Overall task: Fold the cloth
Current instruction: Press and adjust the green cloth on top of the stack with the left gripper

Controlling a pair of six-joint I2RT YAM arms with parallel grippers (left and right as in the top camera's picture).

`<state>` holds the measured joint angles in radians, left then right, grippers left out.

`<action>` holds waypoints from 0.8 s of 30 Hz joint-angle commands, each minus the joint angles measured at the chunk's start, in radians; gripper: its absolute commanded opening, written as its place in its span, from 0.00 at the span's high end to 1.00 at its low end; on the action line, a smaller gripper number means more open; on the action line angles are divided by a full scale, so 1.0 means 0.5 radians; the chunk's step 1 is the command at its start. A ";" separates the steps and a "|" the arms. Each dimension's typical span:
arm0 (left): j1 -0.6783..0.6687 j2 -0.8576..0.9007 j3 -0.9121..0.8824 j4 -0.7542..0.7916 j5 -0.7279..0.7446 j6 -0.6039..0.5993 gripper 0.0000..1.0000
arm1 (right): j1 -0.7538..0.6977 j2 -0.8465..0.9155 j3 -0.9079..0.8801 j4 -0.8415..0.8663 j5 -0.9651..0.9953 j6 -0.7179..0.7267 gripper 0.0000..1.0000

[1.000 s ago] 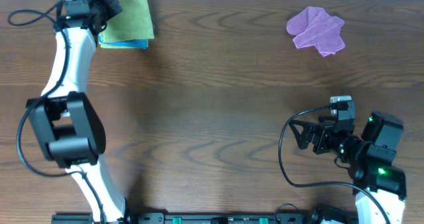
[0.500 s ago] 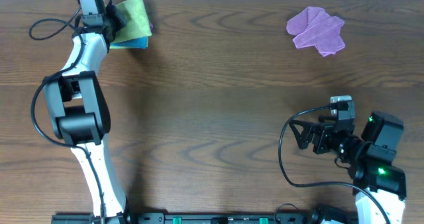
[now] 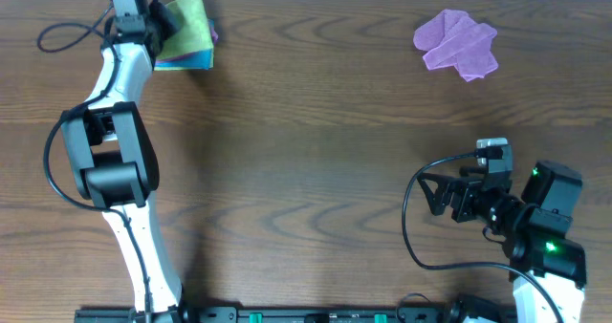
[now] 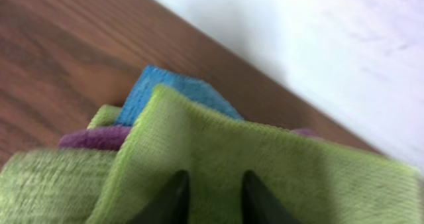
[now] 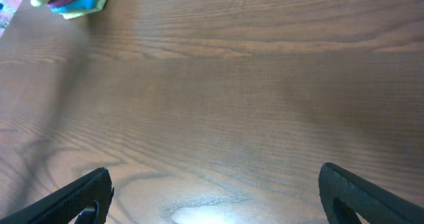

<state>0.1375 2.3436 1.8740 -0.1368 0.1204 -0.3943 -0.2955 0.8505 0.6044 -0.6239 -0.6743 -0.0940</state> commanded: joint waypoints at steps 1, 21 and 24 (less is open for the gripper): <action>0.011 -0.047 0.179 -0.122 0.084 0.127 0.67 | -0.010 0.001 -0.011 -0.002 -0.021 0.022 0.01; -0.122 -0.084 0.948 -1.257 0.176 0.326 0.05 | -0.010 0.001 -0.011 -0.002 -0.021 0.022 0.01; -0.157 -0.133 0.952 -1.273 0.175 0.326 0.04 | -0.010 0.001 -0.011 -0.002 -0.021 0.021 0.01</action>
<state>0.0738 2.3341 2.3154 -0.7635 0.2035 -0.2531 -0.2955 0.8505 0.6044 -0.6239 -0.6743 -0.0940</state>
